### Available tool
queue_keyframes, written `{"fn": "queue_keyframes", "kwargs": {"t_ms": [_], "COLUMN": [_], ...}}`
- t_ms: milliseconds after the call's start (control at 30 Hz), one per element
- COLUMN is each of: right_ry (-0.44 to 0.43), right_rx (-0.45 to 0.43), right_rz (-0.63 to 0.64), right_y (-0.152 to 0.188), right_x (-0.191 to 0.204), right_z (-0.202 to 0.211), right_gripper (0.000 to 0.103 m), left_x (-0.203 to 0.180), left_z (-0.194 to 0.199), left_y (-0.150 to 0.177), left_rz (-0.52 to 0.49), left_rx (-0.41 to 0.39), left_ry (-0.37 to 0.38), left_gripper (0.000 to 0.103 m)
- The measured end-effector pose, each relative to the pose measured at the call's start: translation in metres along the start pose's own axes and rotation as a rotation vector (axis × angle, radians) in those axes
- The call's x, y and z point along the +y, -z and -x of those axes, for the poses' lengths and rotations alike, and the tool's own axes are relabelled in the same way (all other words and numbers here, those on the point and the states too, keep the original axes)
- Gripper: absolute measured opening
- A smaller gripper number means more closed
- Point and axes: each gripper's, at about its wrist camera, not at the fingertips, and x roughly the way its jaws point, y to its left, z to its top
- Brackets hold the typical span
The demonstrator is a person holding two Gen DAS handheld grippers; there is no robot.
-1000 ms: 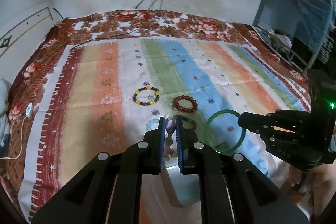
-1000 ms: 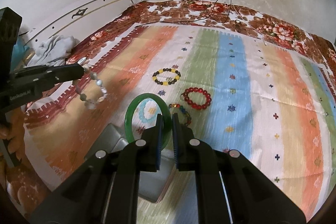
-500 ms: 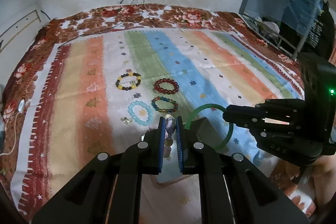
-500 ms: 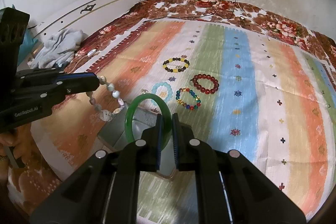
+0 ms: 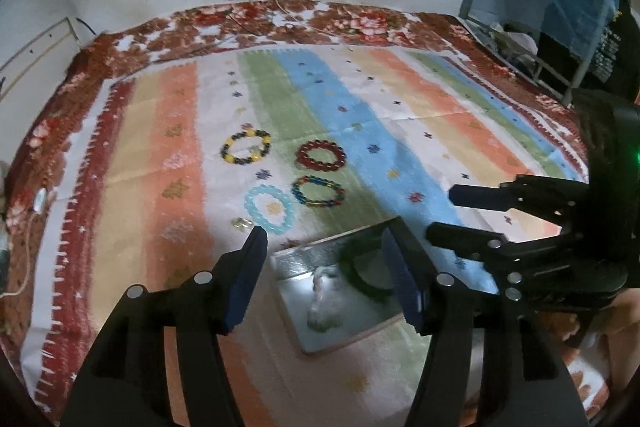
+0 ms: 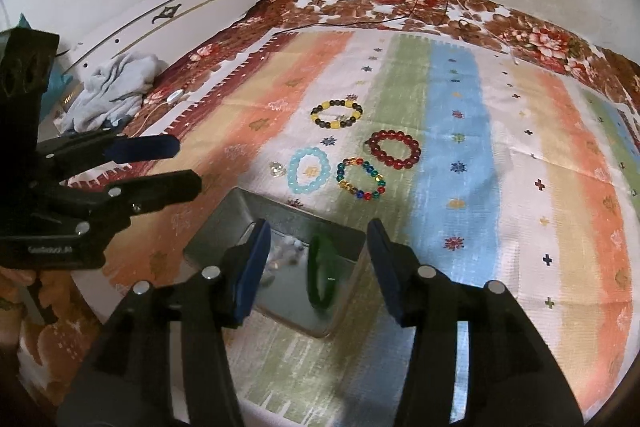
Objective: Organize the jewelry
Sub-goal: 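Lift both open tools out of the tin toward the remaining bracelets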
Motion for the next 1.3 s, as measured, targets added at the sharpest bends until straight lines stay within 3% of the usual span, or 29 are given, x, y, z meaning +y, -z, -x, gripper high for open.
{"fn": "queue_keyframes", "kwargs": {"t_ms": [333,467,1300], "right_ry": [0.021,0.022,0.066], "right_rx": [0.014,0.029,0.071], "right_rz": [-0.036,-0.033,-0.072], "right_y": [-0.002,-0.004,-0.034], "right_x": [-0.013,-0.014,-0.046], "right_z": [-0.006,-0.012,-0.054], "right_gripper": [0.054,0.063,0.07], "left_x": [0.021,0.03,0.048], "left_z": [-0.007,-0.012,-0.067], "left_y": [-0.006,-0.009,-0.037], "left_rz": [0.041,0.059,0.021], "left_rx": [0.016,0.031,0.144], "left_ry": [-0.044,-0.053,-0.111], "left_gripper": [0.069,0.07,0.071]}}
